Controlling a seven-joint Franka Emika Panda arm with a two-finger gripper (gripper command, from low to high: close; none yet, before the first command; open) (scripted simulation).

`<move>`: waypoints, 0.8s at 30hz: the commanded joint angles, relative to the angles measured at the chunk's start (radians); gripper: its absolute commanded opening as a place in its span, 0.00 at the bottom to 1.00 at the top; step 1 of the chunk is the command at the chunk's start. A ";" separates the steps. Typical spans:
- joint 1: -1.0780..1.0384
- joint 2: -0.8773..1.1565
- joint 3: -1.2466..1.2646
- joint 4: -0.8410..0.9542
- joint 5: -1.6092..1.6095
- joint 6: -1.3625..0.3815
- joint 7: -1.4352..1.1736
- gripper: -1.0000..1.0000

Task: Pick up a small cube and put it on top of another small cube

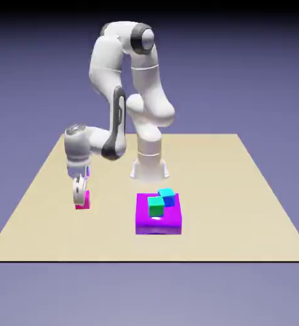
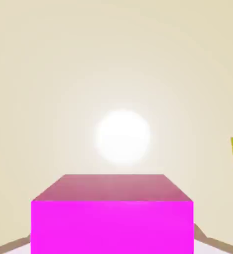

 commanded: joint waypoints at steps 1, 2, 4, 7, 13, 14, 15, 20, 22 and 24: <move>0.041 -0.036 0.014 -0.009 0.021 -0.027 0.007 0.00; 0.076 -0.073 0.030 -0.018 0.042 -0.053 0.015 0.00; 0.148 -0.145 0.060 -0.036 0.084 -0.105 0.030 0.00; 0.256 -0.254 0.106 -0.064 0.148 -0.184 0.052 0.00; 0.472 -0.471 0.197 -0.119 0.274 -0.340 0.097 0.00; 0.508 -0.507 0.212 -0.128 0.295 -0.366 0.105 0.00; 0.544 -0.544 0.228 -0.137 0.317 -0.392 0.112 0.00; 0.565 -0.471 0.265 -0.170 0.327 -0.286 0.132 0.00; 0.557 -0.400 0.280 -0.187 0.321 -0.199 0.141 0.00; 0.551 -0.344 0.292 -0.200 0.316 -0.131 0.148 0.00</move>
